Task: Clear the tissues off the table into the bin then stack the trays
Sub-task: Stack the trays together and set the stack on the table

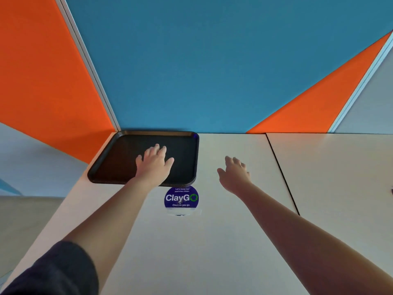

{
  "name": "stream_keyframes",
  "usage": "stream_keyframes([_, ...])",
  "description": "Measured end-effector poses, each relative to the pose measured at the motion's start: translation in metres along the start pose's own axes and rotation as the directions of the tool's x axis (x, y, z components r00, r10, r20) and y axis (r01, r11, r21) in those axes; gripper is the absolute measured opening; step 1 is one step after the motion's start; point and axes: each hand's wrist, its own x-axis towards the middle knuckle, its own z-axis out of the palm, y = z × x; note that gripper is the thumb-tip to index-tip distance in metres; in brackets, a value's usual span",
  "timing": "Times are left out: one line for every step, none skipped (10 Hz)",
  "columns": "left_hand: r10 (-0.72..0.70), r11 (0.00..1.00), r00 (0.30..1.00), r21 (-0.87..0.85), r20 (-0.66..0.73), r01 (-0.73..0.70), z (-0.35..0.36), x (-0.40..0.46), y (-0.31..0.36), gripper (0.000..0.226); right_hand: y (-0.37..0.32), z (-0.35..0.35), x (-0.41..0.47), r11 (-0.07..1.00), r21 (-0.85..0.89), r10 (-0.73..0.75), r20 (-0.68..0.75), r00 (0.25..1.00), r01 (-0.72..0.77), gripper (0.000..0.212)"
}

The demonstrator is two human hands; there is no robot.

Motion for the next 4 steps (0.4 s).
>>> stream_keyframes([0.01,1.0,1.0,-0.001,-0.027,-0.01,-0.004,-0.028,0.05,0.054,0.038,-0.03,-0.019,0.999,0.007,-0.049,-0.031,0.998,0.049,0.049])
stream_keyframes([0.003,1.0,1.0,-0.018,-0.024,-0.004,-0.004,-0.062,0.11,0.055,0.084,-0.063,-0.041,0.994,-0.02,-0.109,-0.04,0.993,0.108,0.05])
stream_keyframes([-0.034,0.997,0.999,-0.065,0.024,0.035,-0.001,-0.091,0.168,0.058,0.13,-0.092,-0.062,0.987,-0.07,-0.148,-0.026,0.989,0.145,0.053])
stream_keyframes([0.002,0.994,0.999,-0.107,0.05,0.003,-0.002,-0.112,0.228,0.061,0.171,-0.123,-0.076,0.984,-0.112,-0.144,-0.04,0.989,0.139,0.054])
